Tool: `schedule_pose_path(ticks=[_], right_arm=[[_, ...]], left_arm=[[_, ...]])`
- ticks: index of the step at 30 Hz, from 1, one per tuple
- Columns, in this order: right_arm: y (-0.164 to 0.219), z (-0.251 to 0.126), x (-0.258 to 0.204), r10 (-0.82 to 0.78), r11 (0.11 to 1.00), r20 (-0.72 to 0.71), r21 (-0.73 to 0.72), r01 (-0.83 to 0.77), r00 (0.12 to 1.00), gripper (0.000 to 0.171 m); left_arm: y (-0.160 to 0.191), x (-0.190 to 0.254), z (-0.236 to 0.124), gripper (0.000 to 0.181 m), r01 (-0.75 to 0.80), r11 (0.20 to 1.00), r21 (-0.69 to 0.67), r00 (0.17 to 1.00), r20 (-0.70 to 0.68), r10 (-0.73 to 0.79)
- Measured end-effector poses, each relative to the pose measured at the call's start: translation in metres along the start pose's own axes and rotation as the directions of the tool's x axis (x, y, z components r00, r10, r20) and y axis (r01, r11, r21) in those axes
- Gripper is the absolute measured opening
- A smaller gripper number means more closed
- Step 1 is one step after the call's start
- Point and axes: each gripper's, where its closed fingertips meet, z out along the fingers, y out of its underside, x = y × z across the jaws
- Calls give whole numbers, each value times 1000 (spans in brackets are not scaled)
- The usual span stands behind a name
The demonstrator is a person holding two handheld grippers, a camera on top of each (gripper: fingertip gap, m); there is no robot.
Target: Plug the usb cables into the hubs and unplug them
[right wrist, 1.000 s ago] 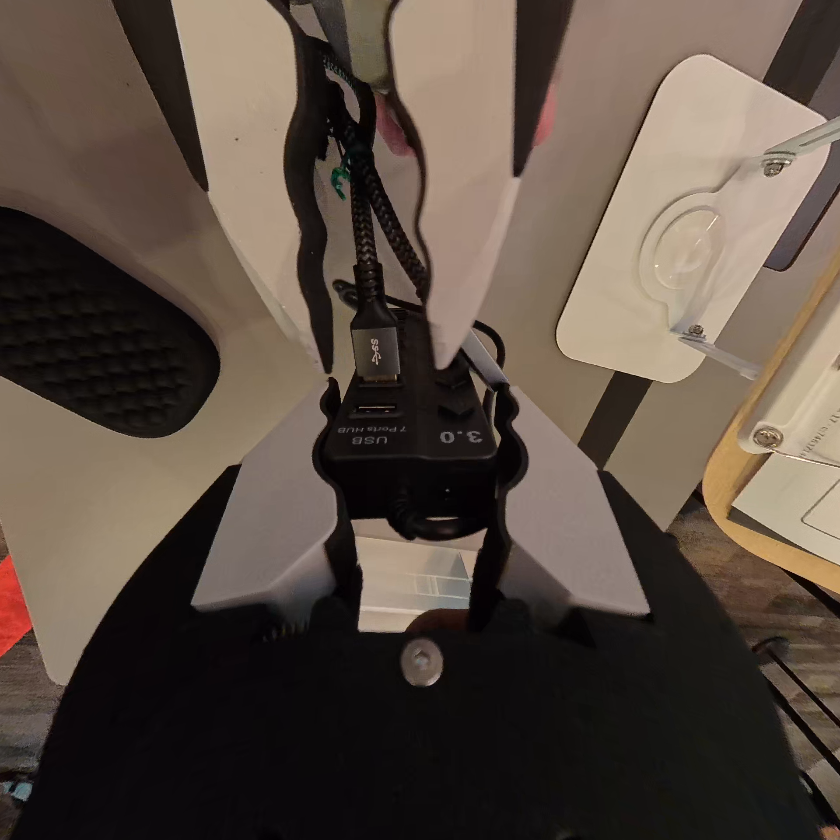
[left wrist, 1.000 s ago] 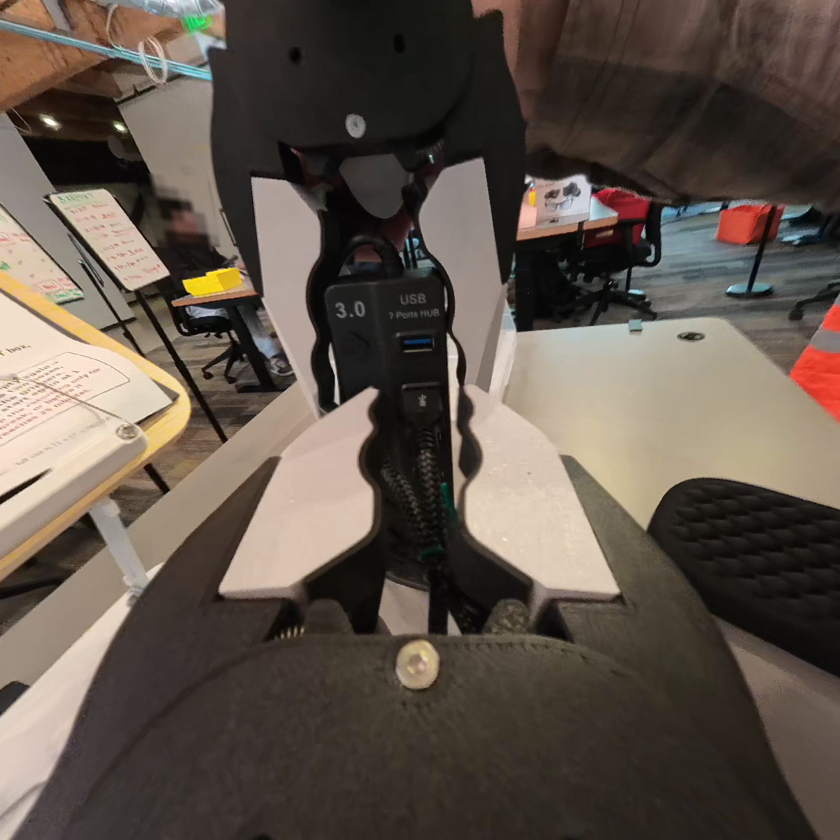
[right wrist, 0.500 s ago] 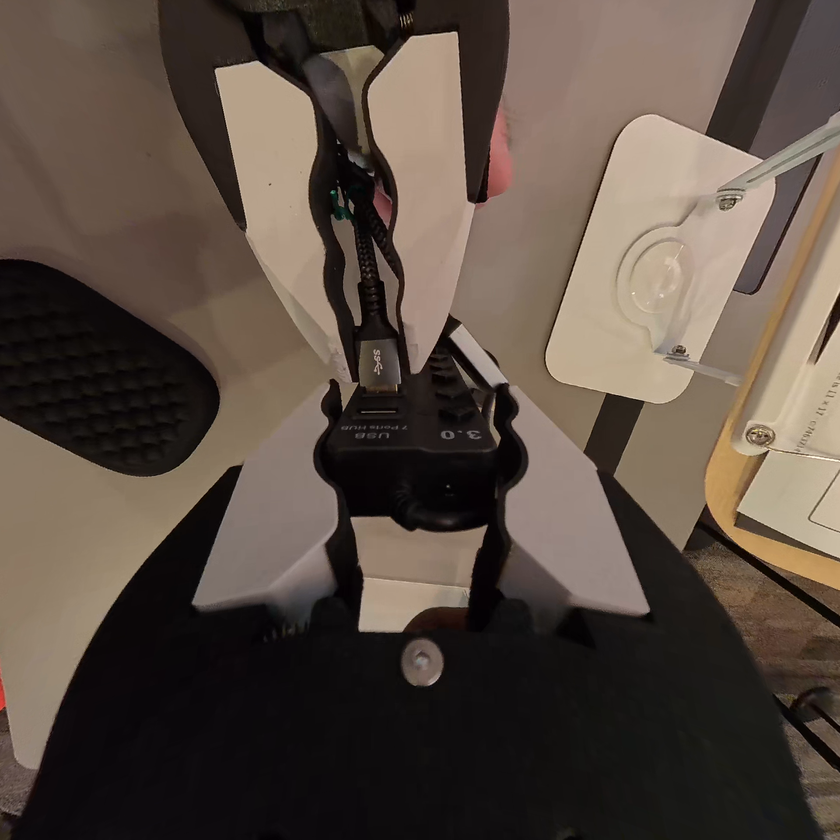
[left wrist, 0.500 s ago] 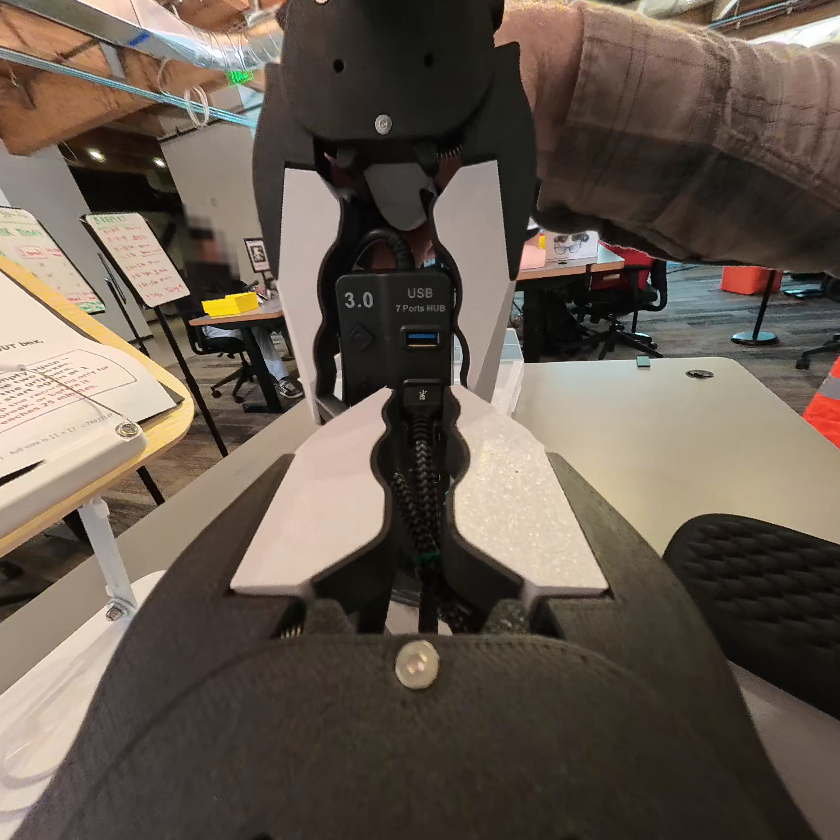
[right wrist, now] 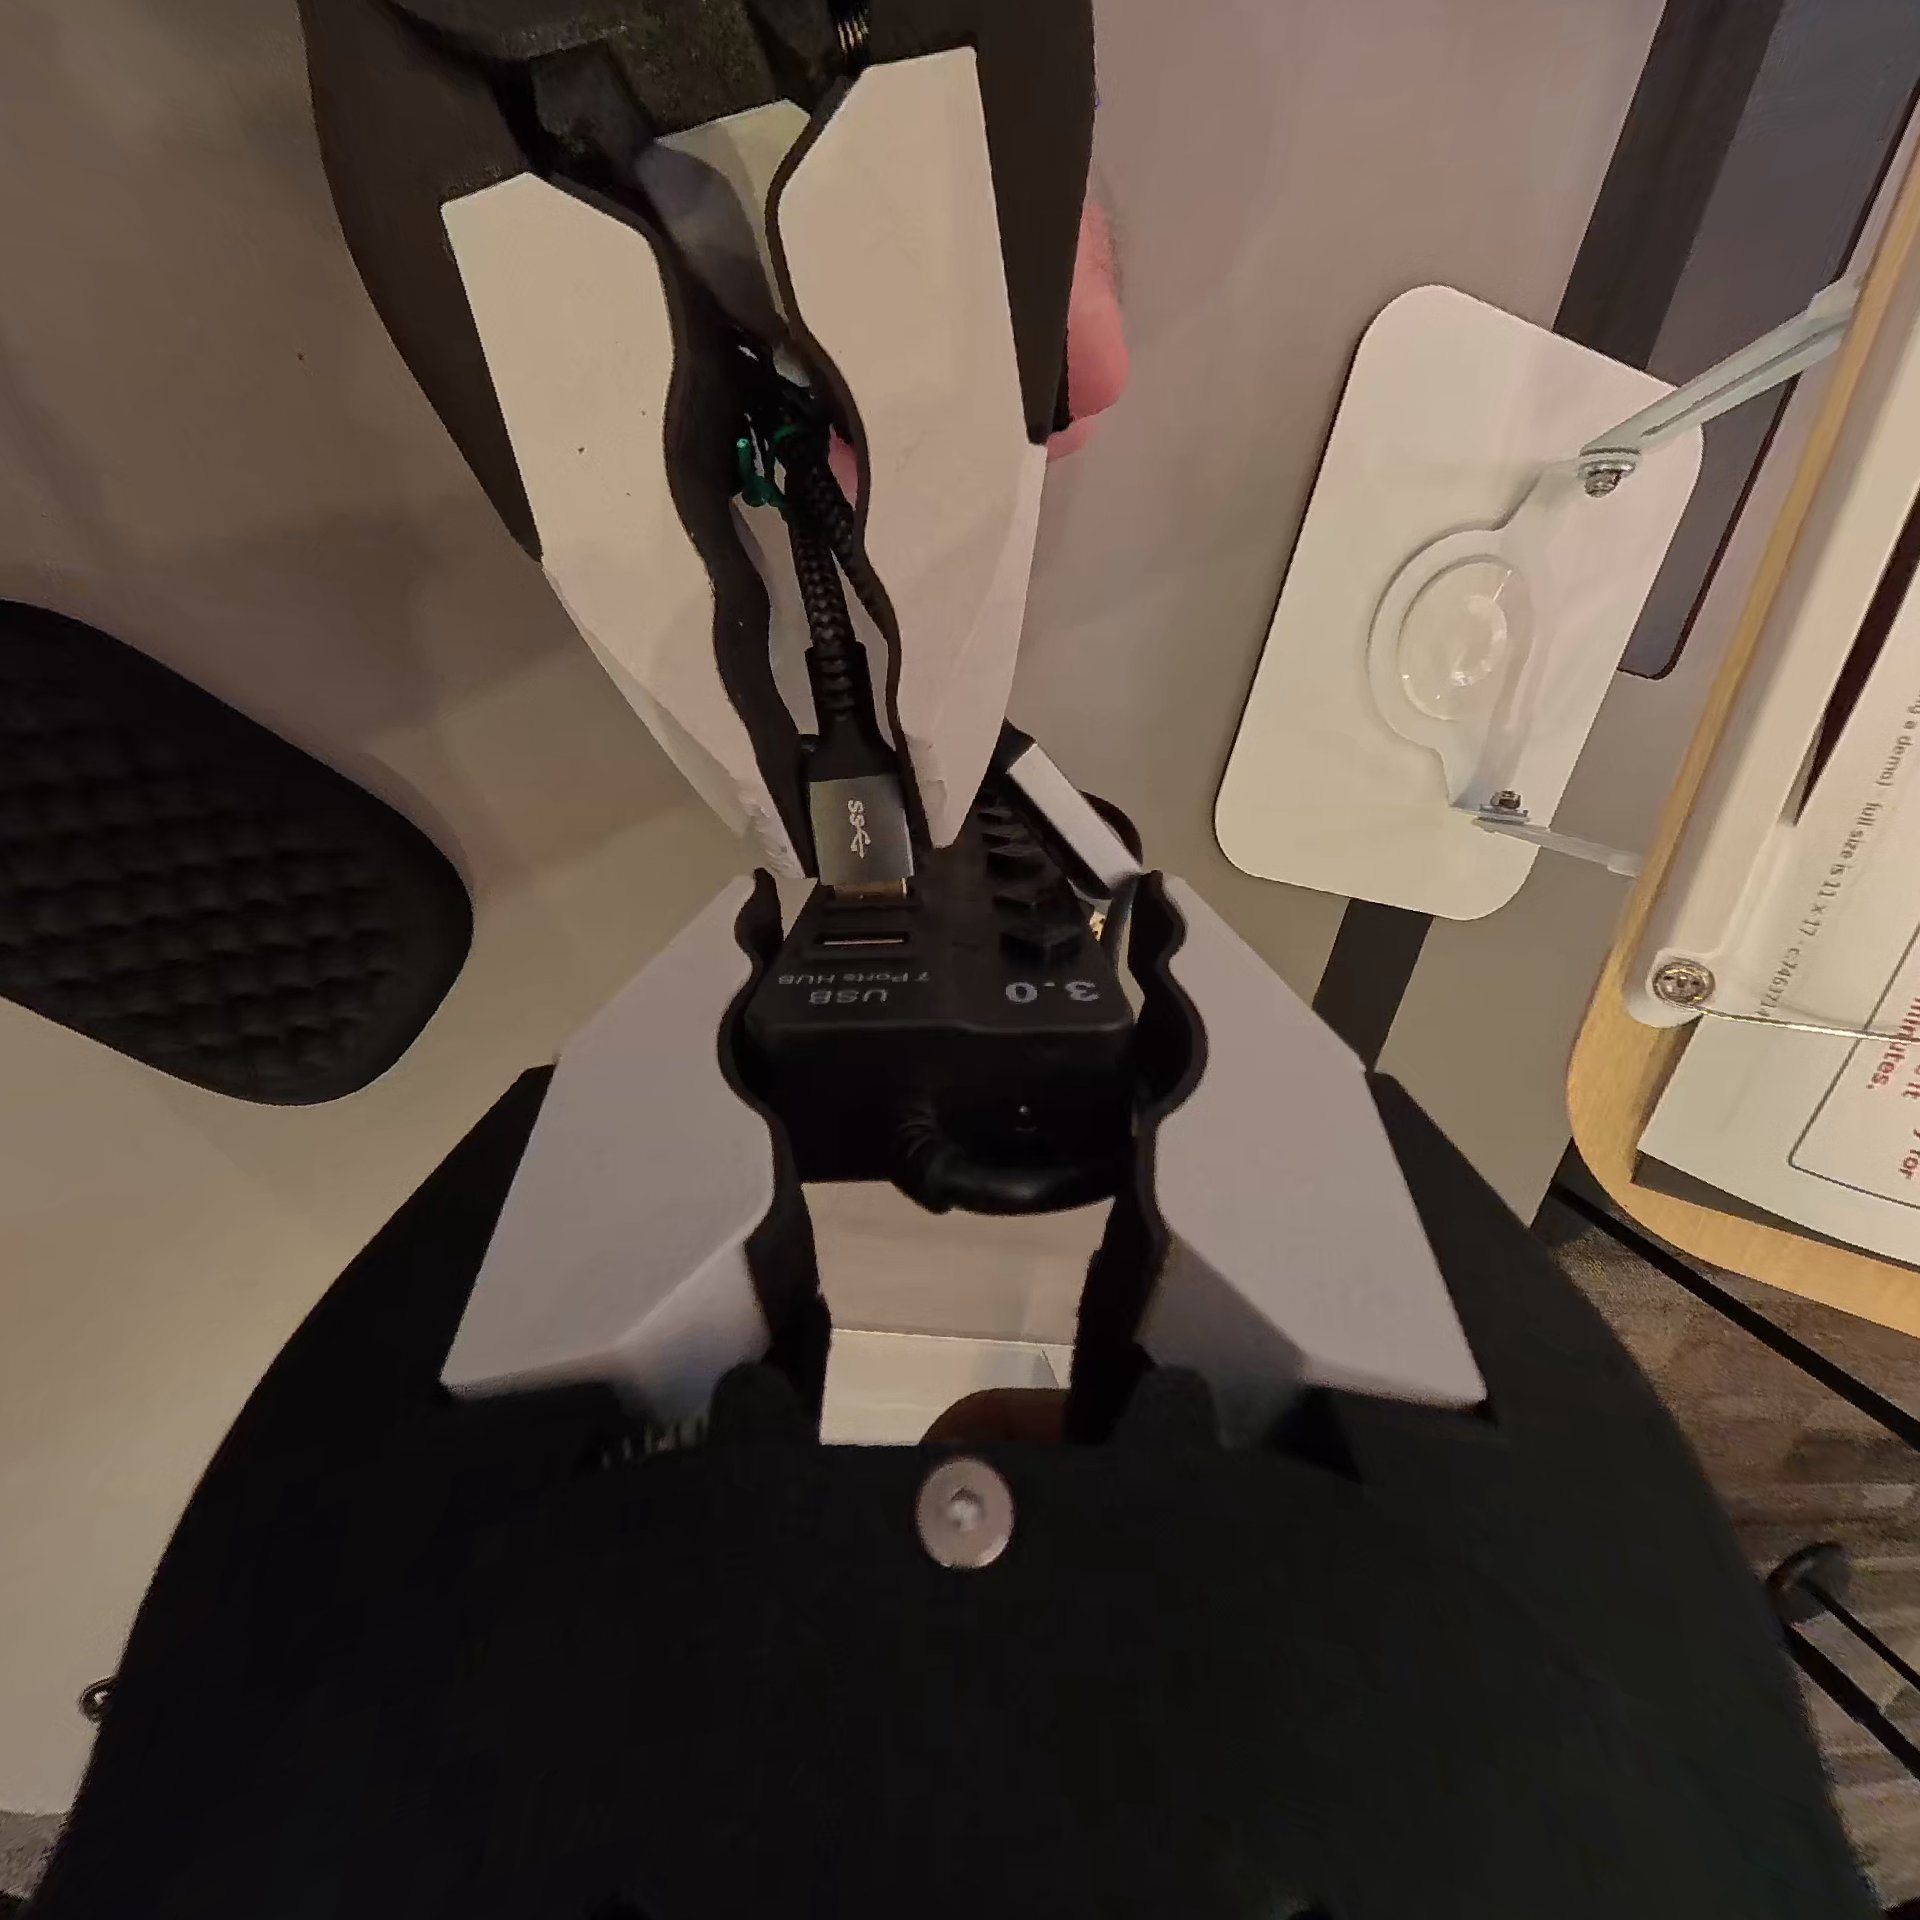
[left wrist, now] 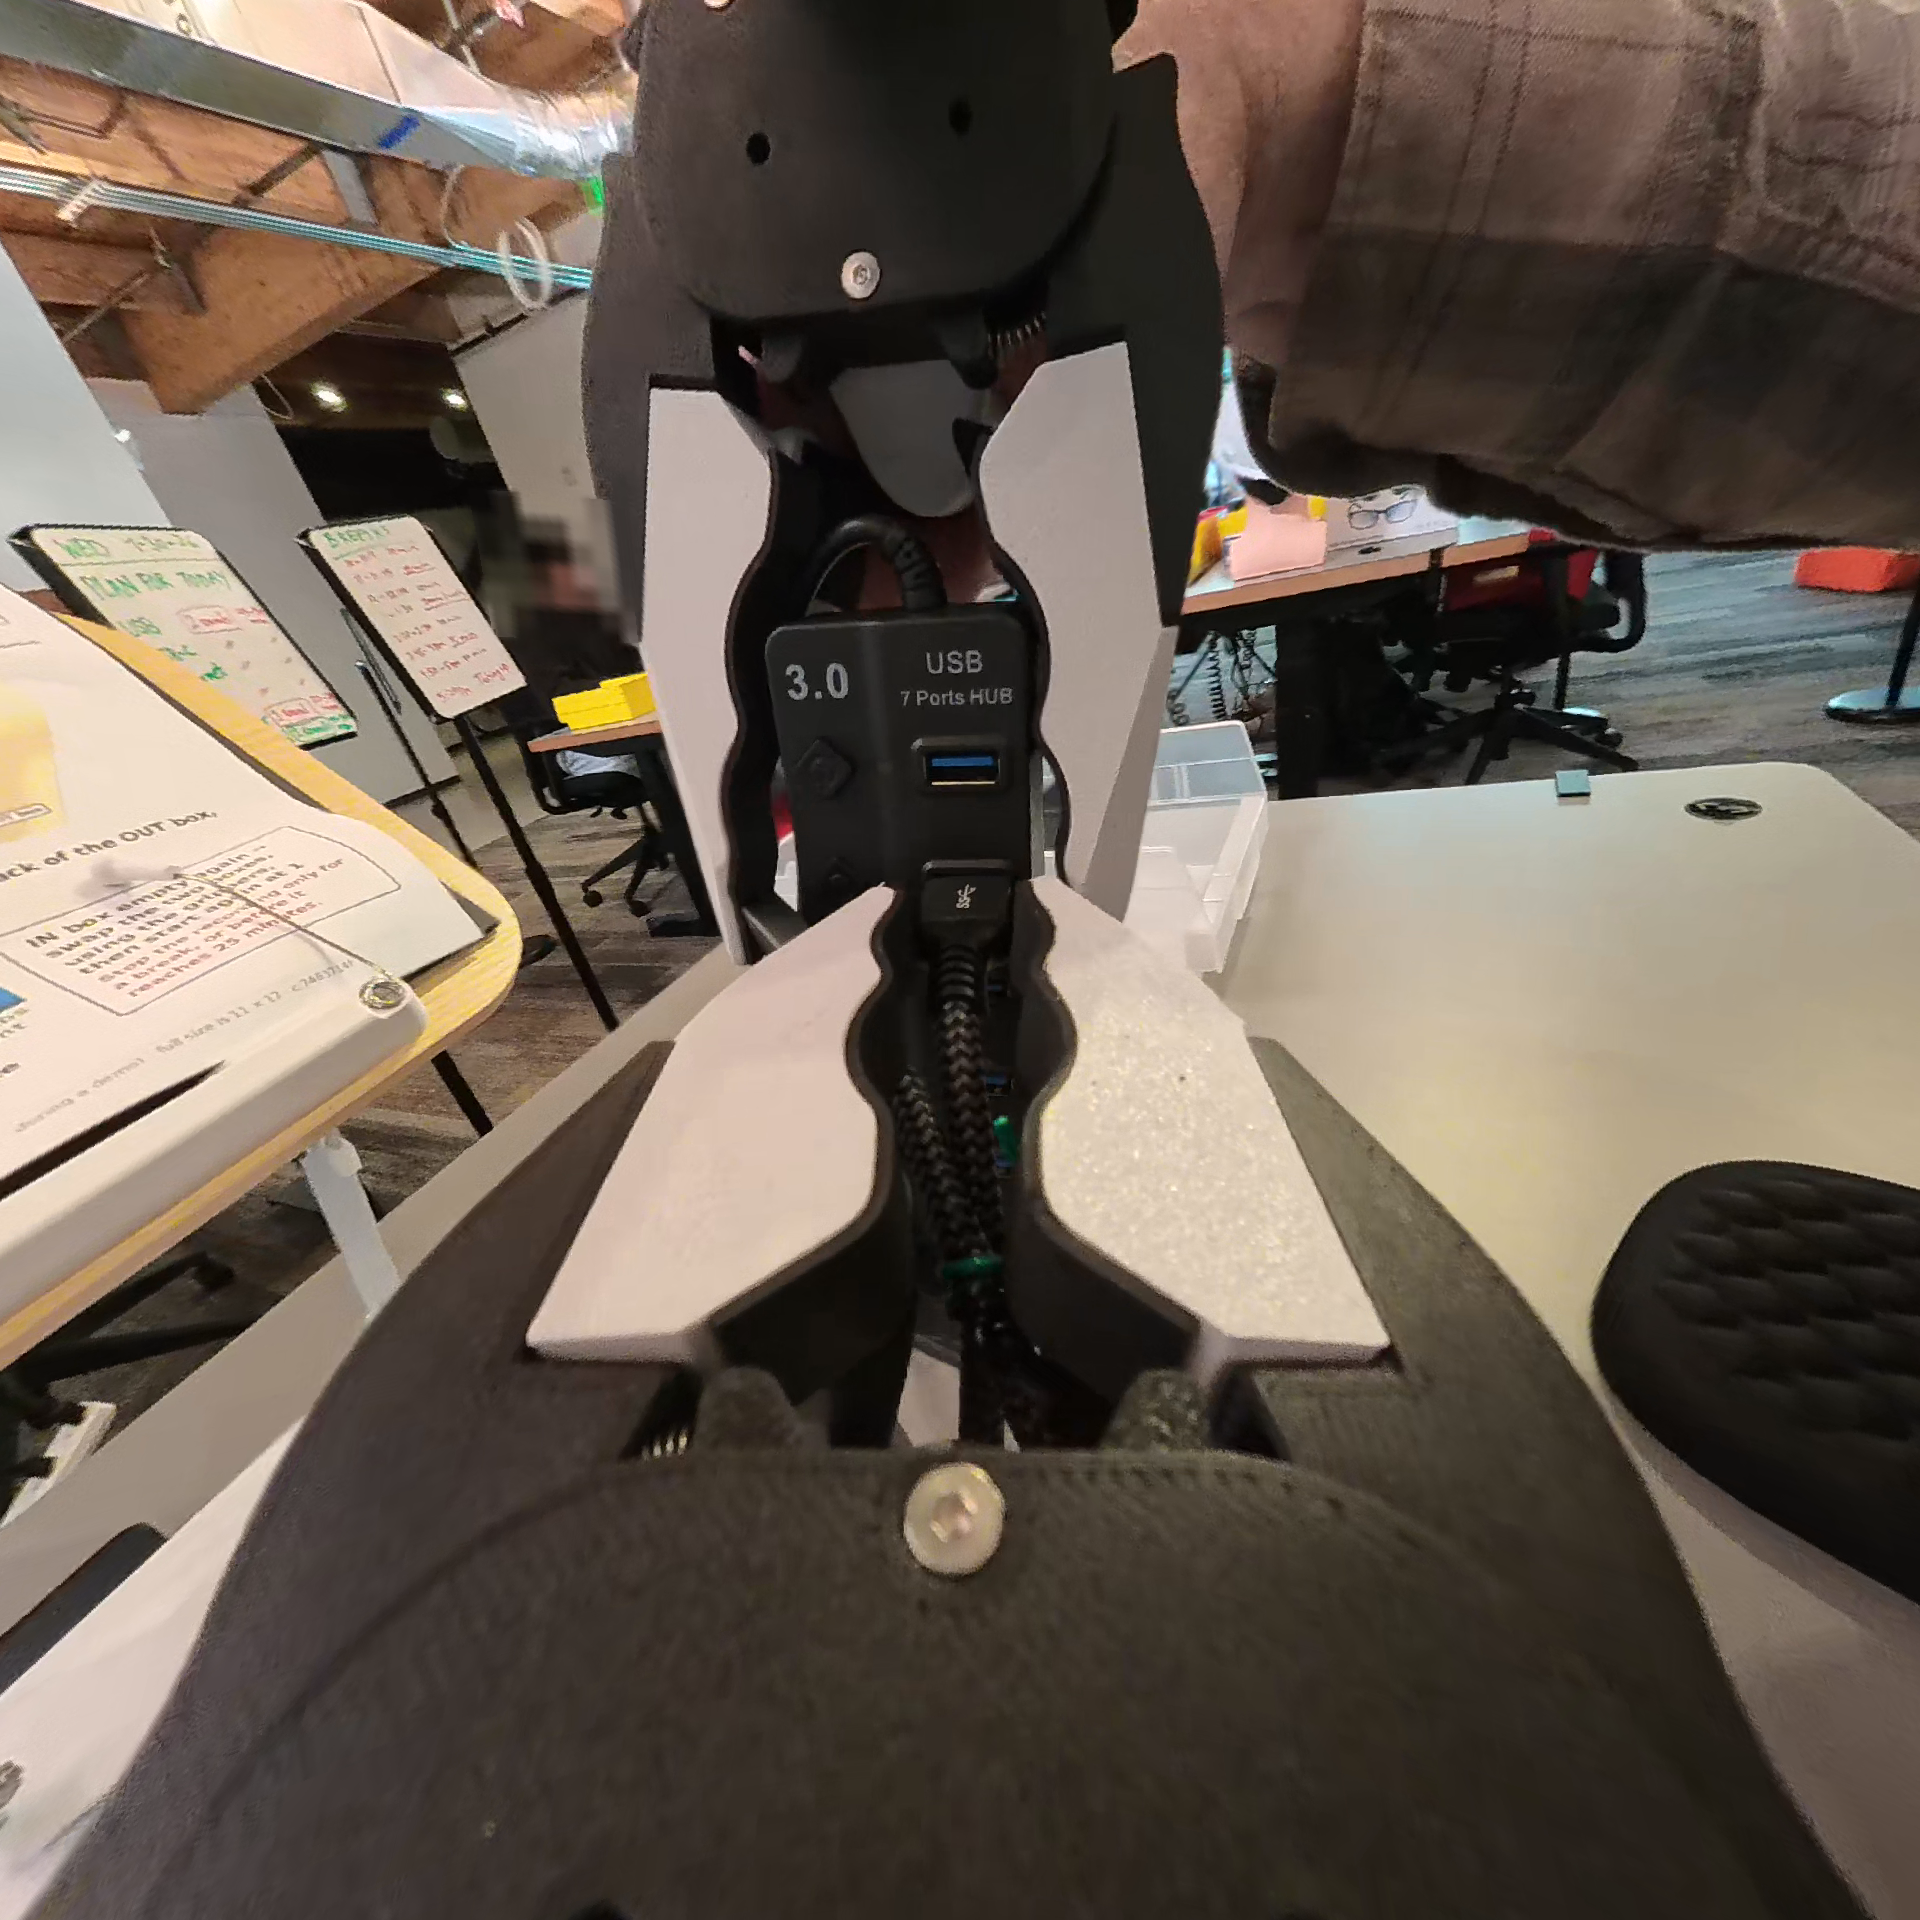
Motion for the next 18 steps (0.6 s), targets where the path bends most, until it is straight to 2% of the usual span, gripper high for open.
schedule_pose_path(ticks=[11,18], right_arm=[[-10,0,-10,-32,999,52,32,30,998,66],[-8,-1,2,-10,1000,10,22,10,1000,66]], left_arm=[[-6,8,-14,17,-28,1000,-10,988,-155,26],[-4,-4,-9,17,-12,996,-84,999,-31,9]])
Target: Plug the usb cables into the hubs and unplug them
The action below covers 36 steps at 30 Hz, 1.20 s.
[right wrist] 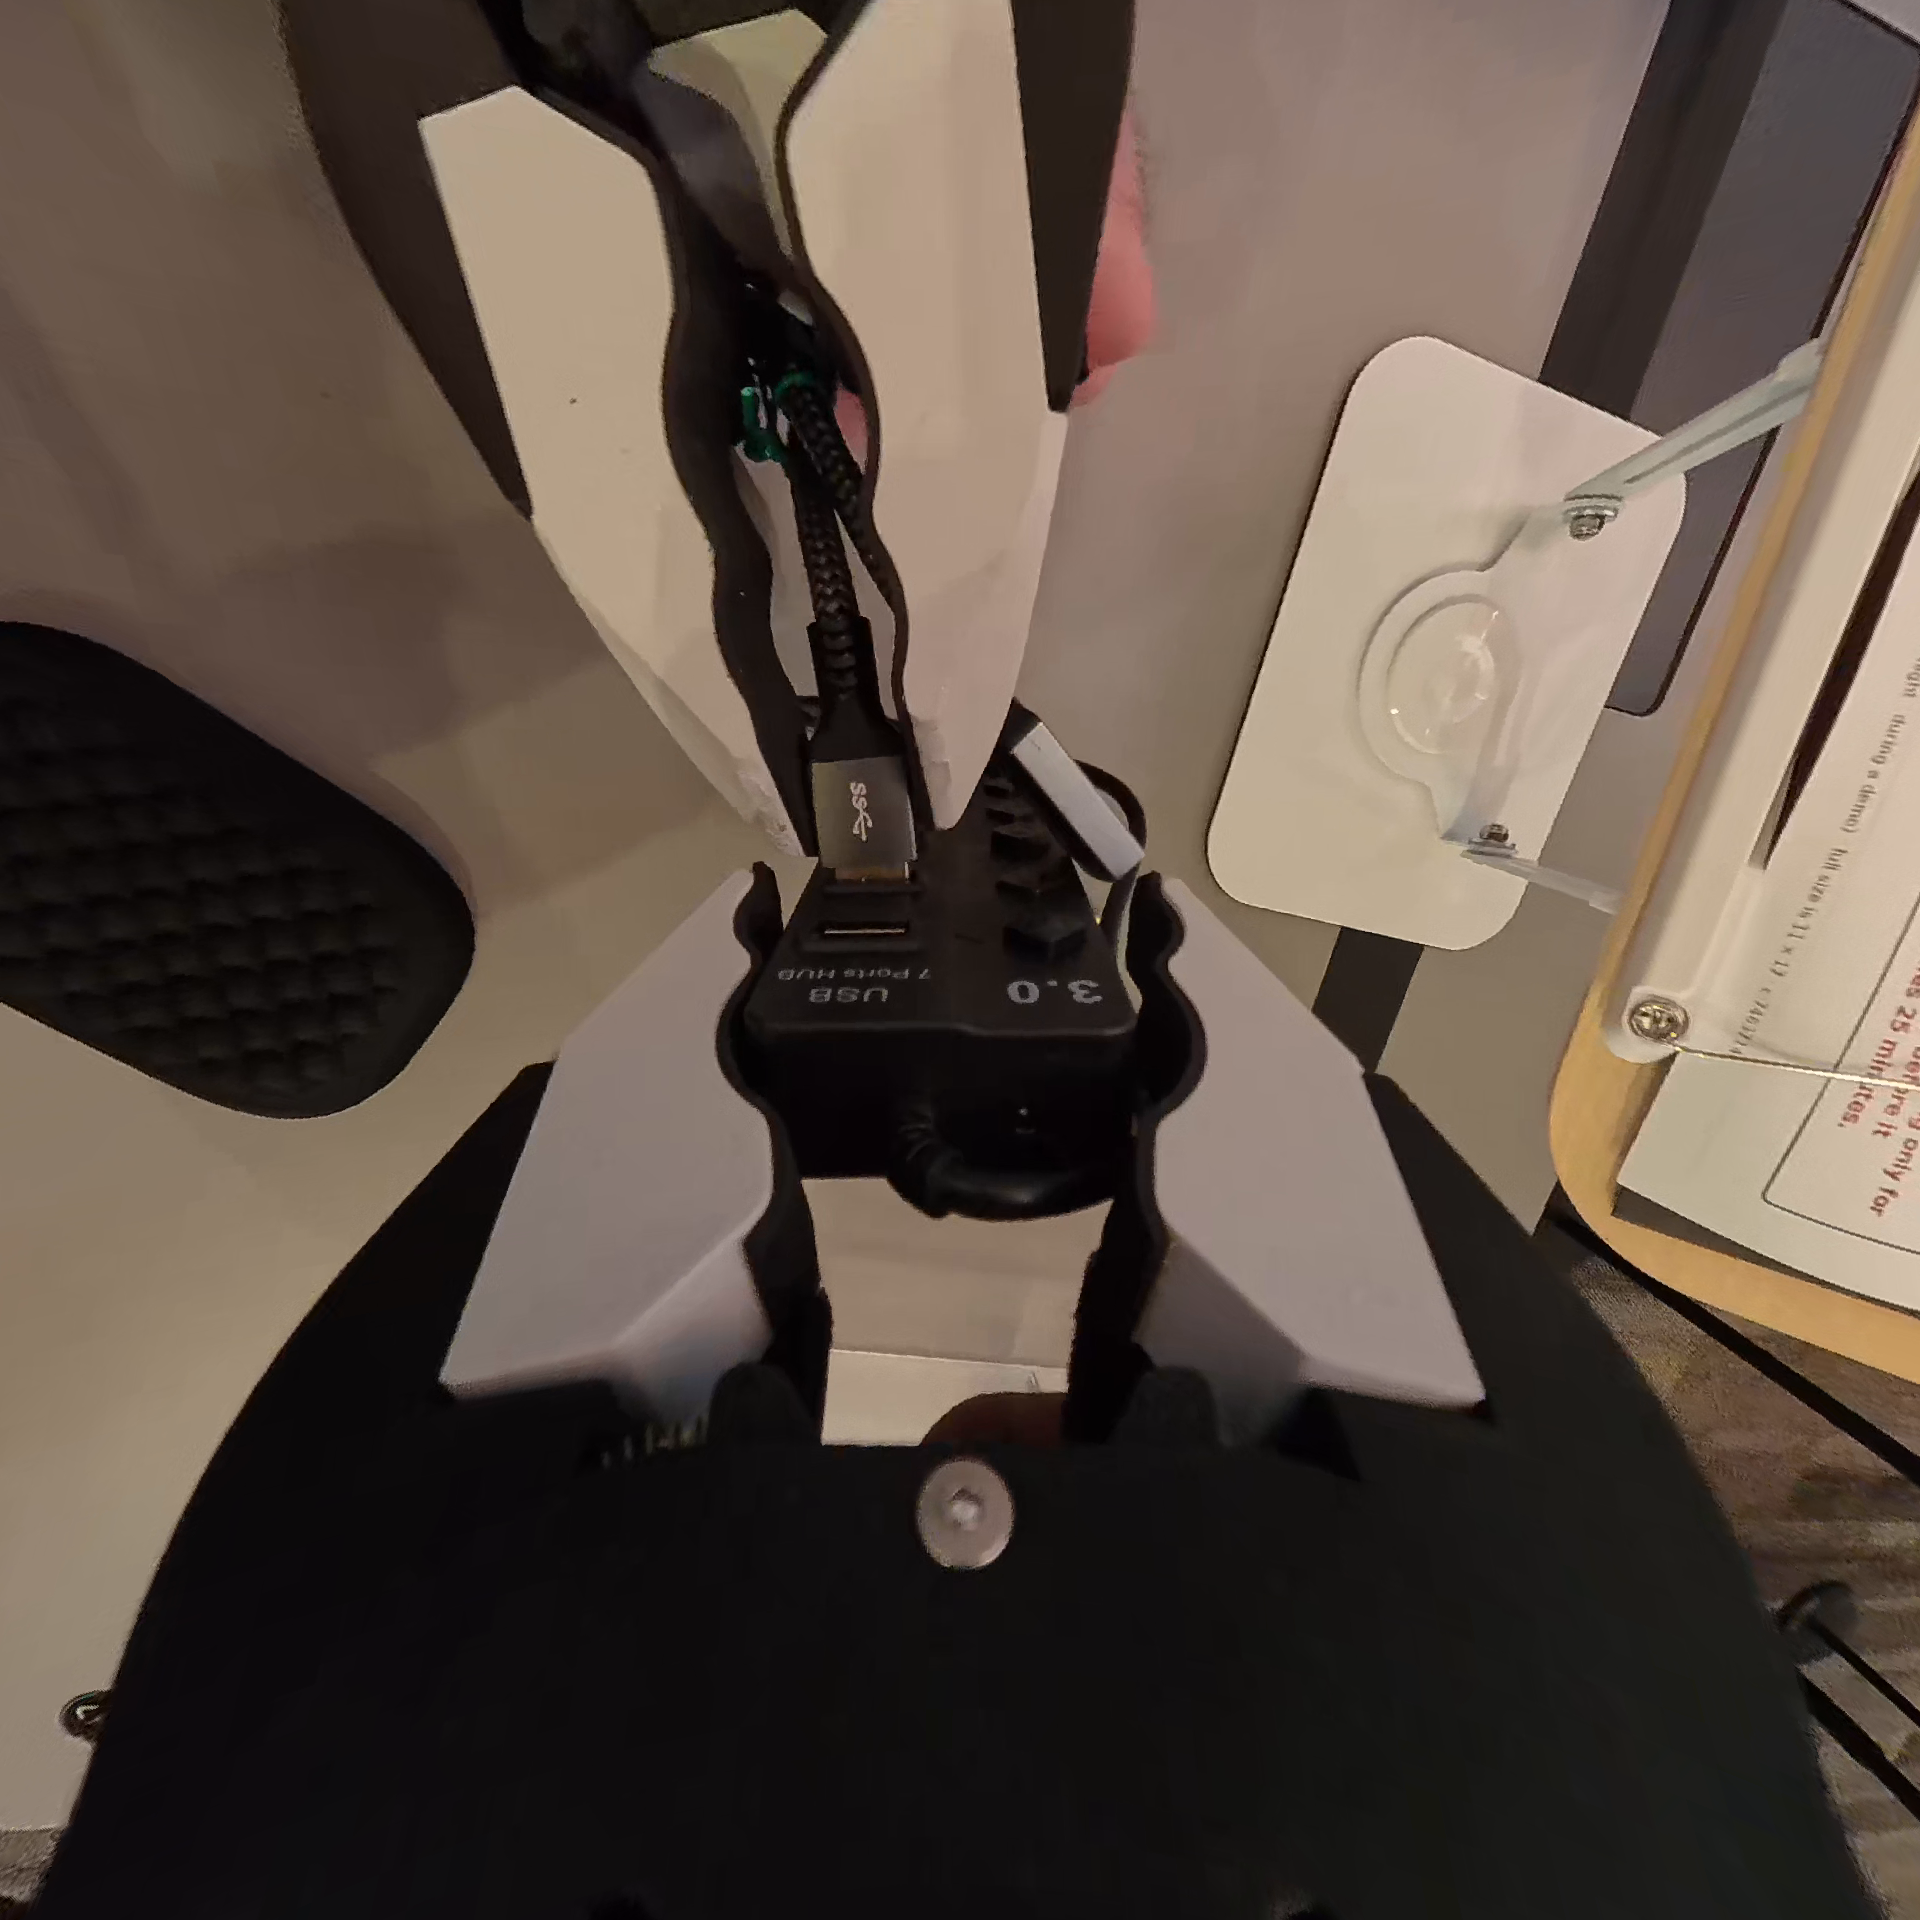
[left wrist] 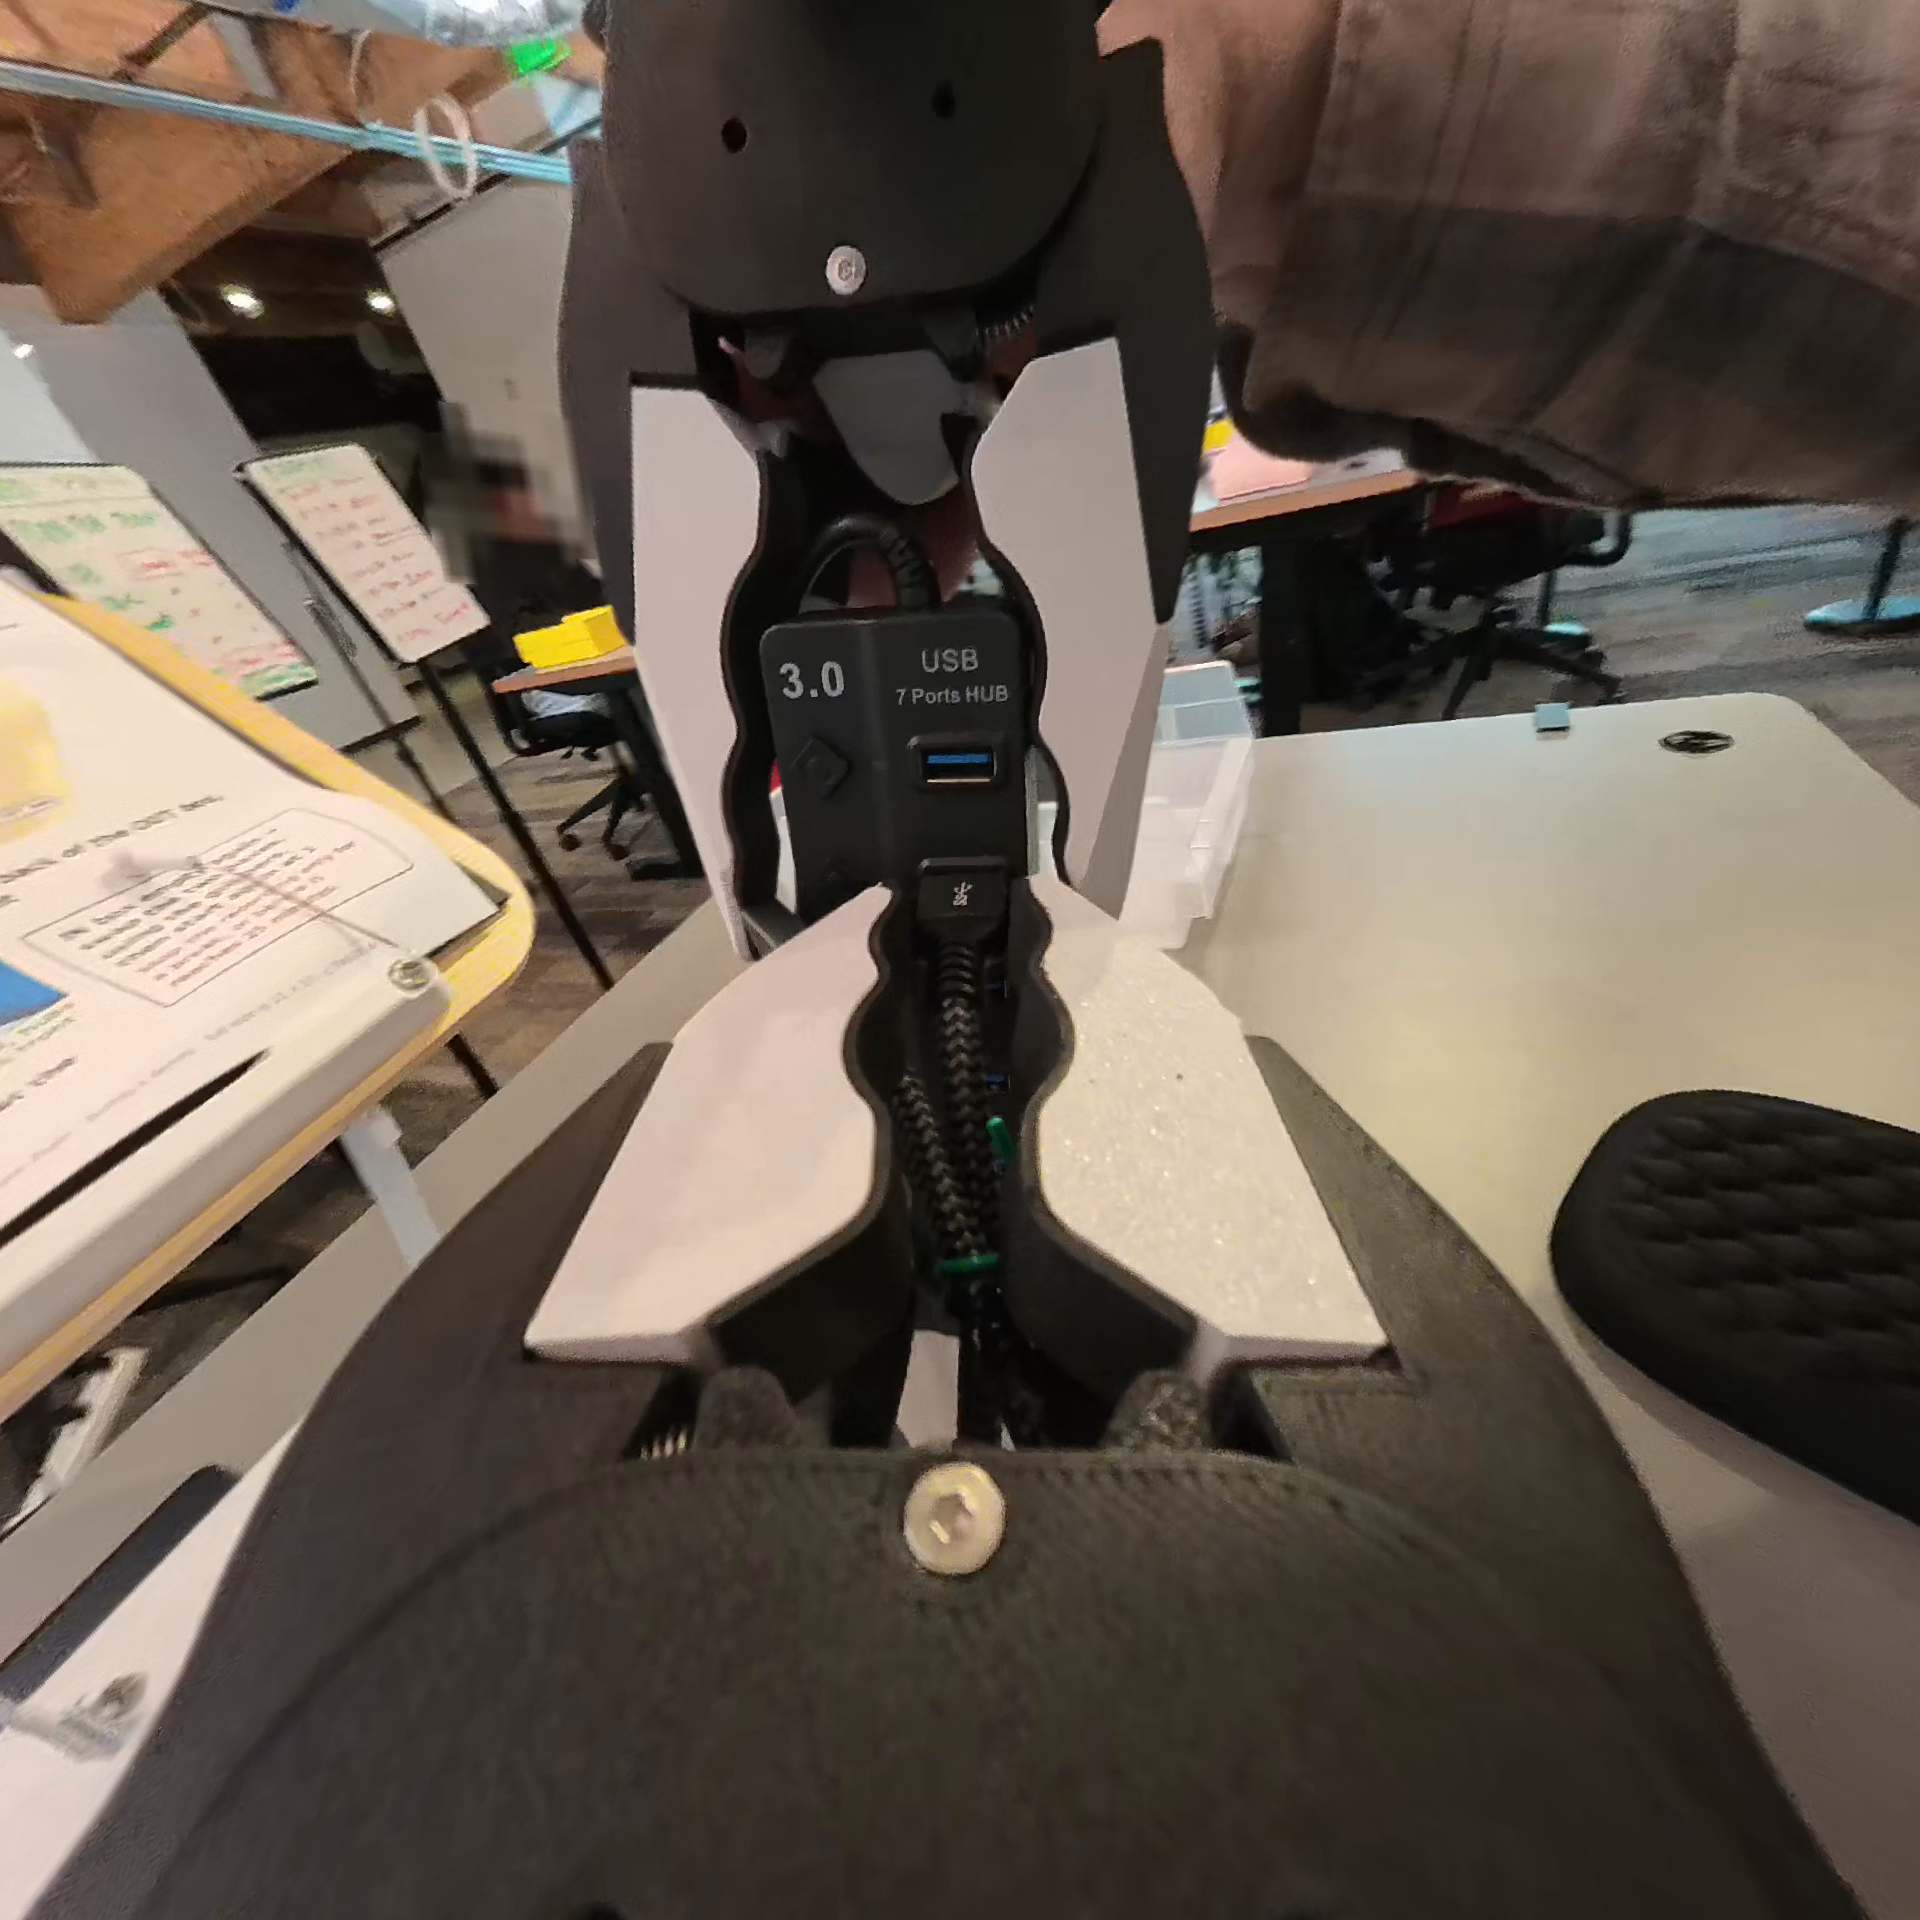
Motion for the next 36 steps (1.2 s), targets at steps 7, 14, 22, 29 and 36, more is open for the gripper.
schedule_pose_path(ticks=[7,14,22,29,36], right_arm=[[1,-4,-3,0,1000,19,4,0,1000,66],[-5,4,-21,-26,1000,89,11,25,996,66],[2,8,-10,-40,995,40,-88,43,998,66],[3,5,0,-12,998,5,-57,12,1000,66],[-4,6,-20,-40,999,85,-33,42,996,66]], left_arm=[[-4,2,1,17,-4,999,-44,999,41,6],[-2,17,-12,17,-24,999,-31,982,-190,18],[10,8,-8,17,-68,979,-192,993,-107,48],[8,-1,-6,17,-88,958,-272,994,42,104],[3,15,-15,16,-173,961,-215,978,-150,143]])
